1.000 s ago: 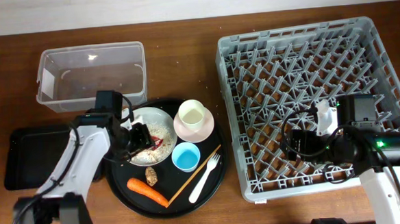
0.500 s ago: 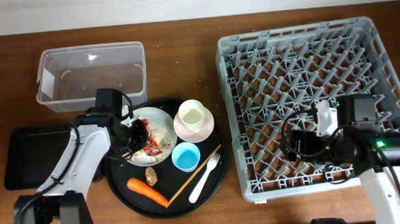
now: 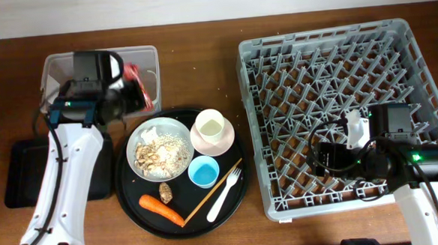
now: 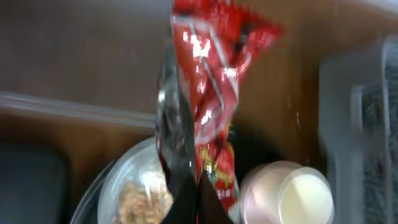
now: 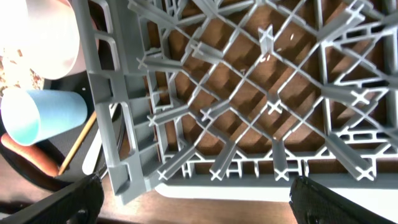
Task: Sort waste into correct bins and load items into the dishwasher rack
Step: 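Carry the wrapper to the clear bin and release it, then grasp the white tissue on the plate with the left gripper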
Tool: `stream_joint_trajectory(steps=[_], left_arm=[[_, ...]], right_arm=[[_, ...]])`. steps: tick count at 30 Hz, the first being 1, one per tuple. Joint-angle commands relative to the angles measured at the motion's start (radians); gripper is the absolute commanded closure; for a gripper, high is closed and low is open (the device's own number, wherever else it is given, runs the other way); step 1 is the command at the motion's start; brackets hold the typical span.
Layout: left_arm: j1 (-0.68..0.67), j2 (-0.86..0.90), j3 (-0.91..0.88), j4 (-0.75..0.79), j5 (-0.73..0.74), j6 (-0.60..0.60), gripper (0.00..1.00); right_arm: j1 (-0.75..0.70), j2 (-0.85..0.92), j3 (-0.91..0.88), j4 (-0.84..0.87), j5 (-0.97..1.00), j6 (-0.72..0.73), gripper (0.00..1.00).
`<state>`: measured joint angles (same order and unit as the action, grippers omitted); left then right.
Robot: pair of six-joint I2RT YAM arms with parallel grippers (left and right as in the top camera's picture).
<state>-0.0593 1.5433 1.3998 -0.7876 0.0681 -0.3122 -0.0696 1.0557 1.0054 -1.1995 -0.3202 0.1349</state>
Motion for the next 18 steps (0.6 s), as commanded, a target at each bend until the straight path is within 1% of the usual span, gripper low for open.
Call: stream_joint_trajectory(steps=[1, 2, 3, 4, 5, 6, 7, 8, 11, 12, 13, 14, 17, 18], left_arm=[[0.003, 0.037, 0.008, 0.153, -0.165, 0.023, 0.99], [0.003, 0.060, 0.008, 0.199, -0.174, 0.022, 0.99], [0.003, 0.104, 0.008, 0.256, -0.174, 0.022, 0.89], [0.003, 0.122, 0.008, 0.273, -0.174, 0.022, 0.83], [0.003, 0.148, 0.008, 0.294, -0.174, 0.022, 0.75], [0.003, 0.179, 0.008, 0.316, -0.174, 0.023, 0.65], [0.003, 0.206, 0.008, 0.328, -0.174, 0.022, 0.52], [0.003, 0.215, 0.008, 0.328, -0.174, 0.022, 0.49], [0.003, 0.192, 0.010, 0.299, -0.158, 0.023, 0.49], [0.003, 0.158, 0.010, 0.234, -0.135, 0.022, 0.50], [0.002, 0.128, 0.010, 0.164, -0.109, 0.022, 0.56], [0.002, 0.098, 0.010, 0.066, -0.074, 0.022, 0.59], [0.002, 0.085, 0.006, -0.171, -0.068, 0.022, 0.59], [0.002, 0.087, -0.004, -0.211, -0.068, 0.022, 0.59]], right_arm=[[-0.004, -0.001, 0.023, -0.001, -0.009, 0.002, 0.02], [-0.004, -0.001, 0.023, -0.001, -0.009, 0.002, 0.02], [-0.004, -0.001, 0.023, -0.001, -0.009, 0.002, 0.02], [-0.004, -0.001, 0.023, -0.001, -0.009, 0.002, 0.02], [-0.004, -0.001, 0.023, -0.001, -0.009, 0.002, 0.02], [-0.004, -0.001, 0.023, -0.001, -0.009, 0.002, 0.02], [-0.004, -0.001, 0.023, -0.001, -0.009, 0.002, 0.02], [-0.004, -0.001, 0.023, -0.001, -0.009, 0.002, 0.02], [-0.004, -0.001, 0.023, -0.001, -0.008, 0.002, 0.02], [-0.004, -0.001, 0.023, -0.001, -0.008, 0.002, 0.02], [-0.004, -0.001, 0.023, -0.001, -0.008, 0.001, 0.02], [-0.004, -0.001, 0.023, -0.001, -0.008, 0.002, 0.02], [-0.004, -0.001, 0.023, -0.002, -0.008, 0.002, 0.02], [-0.004, -0.001, 0.023, -0.002, -0.009, 0.002, 0.02]])
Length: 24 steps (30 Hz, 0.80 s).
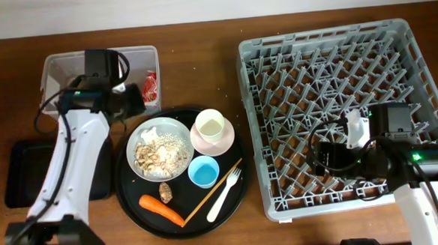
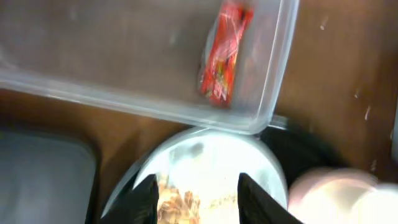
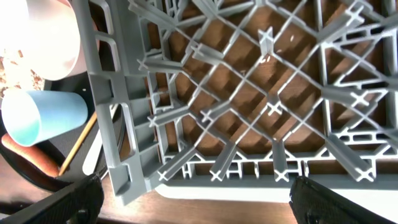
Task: Sort waste into correct bins and load items into the dishwasher rack
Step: 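Grasp the white tissue on the plate with the left gripper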
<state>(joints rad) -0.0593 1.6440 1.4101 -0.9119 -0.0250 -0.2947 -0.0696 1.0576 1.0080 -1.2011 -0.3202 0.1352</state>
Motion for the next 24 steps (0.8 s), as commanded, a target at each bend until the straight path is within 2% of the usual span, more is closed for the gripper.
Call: stream_joint_trajectory(steps=[1, 7, 11, 15, 24], left_arm=[[0.002, -0.011, -0.035, -0.096, 0.025, 0.005, 0.59], [0.002, 0.067, -0.159, 0.001, 0.026, 0.002, 0.59], [0.002, 0.138, -0.164, 0.023, 0.029, -0.007, 0.59], [0.002, 0.211, -0.164, 0.029, 0.029, -0.007, 0.67], [0.002, 0.250, -0.164, 0.084, 0.030, -0.007, 0.68]], right_arm=[[-0.004, -0.003, 0.021, 0.000, -0.009, 0.001, 0.02], [-0.004, -0.003, 0.021, -0.005, -0.009, 0.001, 0.02], [-0.004, -0.003, 0.021, -0.004, -0.008, 0.001, 0.02], [-0.004, -0.003, 0.021, -0.004, -0.008, 0.001, 0.02], [-0.004, -0.003, 0.021, -0.004, -0.008, 0.001, 0.01]])
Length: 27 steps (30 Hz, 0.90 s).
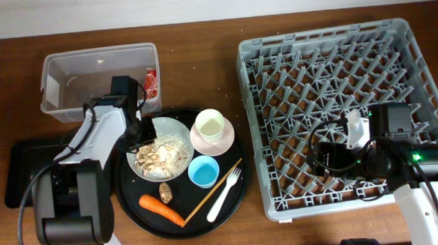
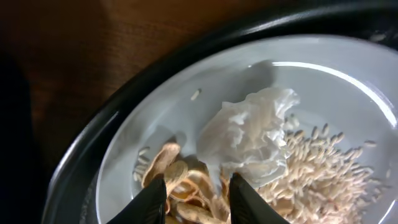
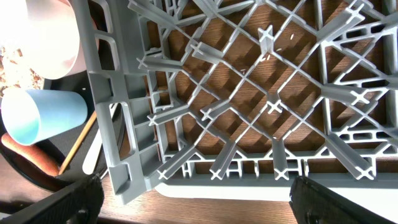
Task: Sort waste into correct bins and load items into the dishwasher rack
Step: 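Grasp the white tissue on the plate with the left gripper, then drop the tissue into the clear bin with the left gripper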
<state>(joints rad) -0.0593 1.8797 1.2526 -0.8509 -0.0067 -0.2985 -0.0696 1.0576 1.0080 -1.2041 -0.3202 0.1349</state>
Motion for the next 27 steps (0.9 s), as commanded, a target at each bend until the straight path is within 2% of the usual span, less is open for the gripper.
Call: stream_joint_trajectory(steps=[1, 6, 15, 21, 27], left_arm=[[0.002, 0.014, -0.007, 0.032, 0.011, -0.003, 0.73], [0.001, 0.018, -0.007, 0.044, 0.011, -0.003, 0.85], [0.001, 0.018, -0.007, 0.058, 0.011, -0.003, 0.99], [0.001, -0.005, 0.000, 0.001, 0.010, 0.006, 0.99], [0.001, -0.217, 0.016, -0.040, 0.011, 0.008, 0.99]], right_arm=[[-0.004, -0.003, 0.021, 0.000, -0.008, 0.002, 0.02], [-0.004, -0.003, 0.021, 0.000, -0.008, 0.002, 0.02], [-0.004, -0.003, 0.021, -0.001, -0.008, 0.002, 0.02], [-0.004, -0.003, 0.021, -0.001, 0.003, 0.002, 0.02], [-0.004, -0.003, 0.021, -0.001, 0.017, 0.002, 0.02]])
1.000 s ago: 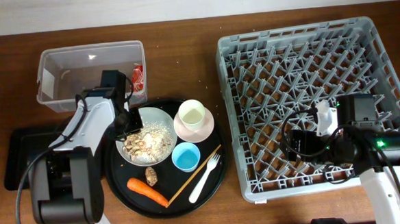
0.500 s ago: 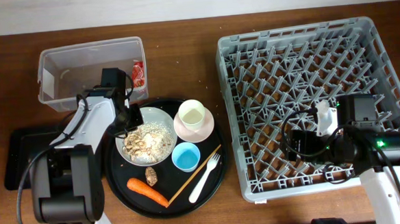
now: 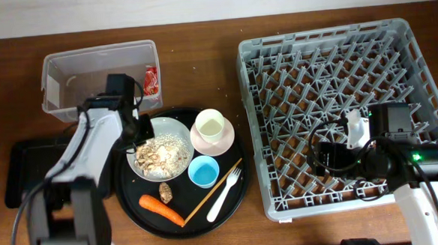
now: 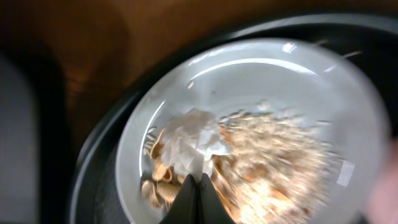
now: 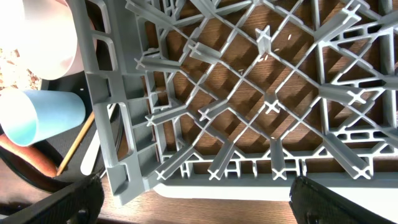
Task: Sort waste into correct bins and load items into the dishwasher rack
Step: 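Drop the tissue into the clear bin with the left gripper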
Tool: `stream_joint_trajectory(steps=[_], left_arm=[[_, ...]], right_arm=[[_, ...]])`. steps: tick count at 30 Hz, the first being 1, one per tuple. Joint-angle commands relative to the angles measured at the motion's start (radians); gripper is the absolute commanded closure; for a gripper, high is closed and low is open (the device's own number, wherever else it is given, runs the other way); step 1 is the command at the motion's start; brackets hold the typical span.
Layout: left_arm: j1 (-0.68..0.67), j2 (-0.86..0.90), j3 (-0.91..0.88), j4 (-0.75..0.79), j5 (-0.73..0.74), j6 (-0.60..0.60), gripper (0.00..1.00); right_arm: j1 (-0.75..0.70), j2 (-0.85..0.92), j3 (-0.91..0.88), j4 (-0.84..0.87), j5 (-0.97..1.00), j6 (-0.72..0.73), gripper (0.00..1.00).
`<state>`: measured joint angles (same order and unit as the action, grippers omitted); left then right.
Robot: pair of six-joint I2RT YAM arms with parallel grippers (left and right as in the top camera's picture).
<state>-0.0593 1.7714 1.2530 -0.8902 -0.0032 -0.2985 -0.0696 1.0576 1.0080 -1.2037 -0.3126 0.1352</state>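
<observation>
My left gripper [image 4: 199, 184] is shut, its tips pinching a crumpled white tissue [image 4: 189, 140] that lies on the white plate [image 4: 280, 68] among rice and peanut shells. In the overhead view this gripper [image 3: 140, 131] sits over the plate's left edge. A red wrapper [image 3: 151, 79] lies in the clear bin [image 3: 99, 52]. My right gripper [image 5: 199, 205] is wide open and holds nothing, hovering over the front edge of the grey dishwasher rack [image 5: 249, 106].
The black tray [image 3: 134, 213] also carries a cream cup on a pink saucer [image 3: 212, 130], a blue cup [image 3: 203, 170], a carrot [image 3: 161, 208], a chopstick [image 3: 211, 194] and a white fork [image 3: 224, 196]. A black bin [image 3: 19, 174] sits at the left.
My left gripper was open just above the tissue on the plate. Now it is shut on the tissue and stands higher over the plate. The right arm has not moved.
My left gripper first held the red wrapper by the clear bin. Then the wrapper lay in the bin and the gripper was open. After that it stood open close over the plate's tissue, and now it pinches that tissue.
</observation>
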Motion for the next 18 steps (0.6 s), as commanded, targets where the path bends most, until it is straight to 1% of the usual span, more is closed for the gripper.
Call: stream_joint_trajectory(steps=[1, 6, 10, 14, 18], left_arm=[[0.001, -0.128, 0.016, -0.001, 0.007, 0.009, 0.99], [0.001, -0.134, 0.024, 0.005, 0.007, 0.008, 0.99], [0.002, -0.134, 0.126, 0.061, 0.007, 0.009, 0.99], [0.002, -0.127, 0.154, 0.262, -0.022, 0.008, 0.99], [0.002, -0.038, 0.154, 0.435, -0.050, 0.008, 0.99]], right_arm=[[-0.004, -0.003, 0.021, -0.001, 0.010, 0.001, 0.01], [-0.004, -0.003, 0.021, -0.008, 0.010, 0.001, 0.02], [-0.004, -0.003, 0.021, -0.005, 0.010, 0.001, 0.02], [-0.004, -0.002, 0.021, -0.004, 0.010, 0.001, 0.02], [-0.004, -0.002, 0.021, -0.005, 0.010, 0.001, 0.02]])
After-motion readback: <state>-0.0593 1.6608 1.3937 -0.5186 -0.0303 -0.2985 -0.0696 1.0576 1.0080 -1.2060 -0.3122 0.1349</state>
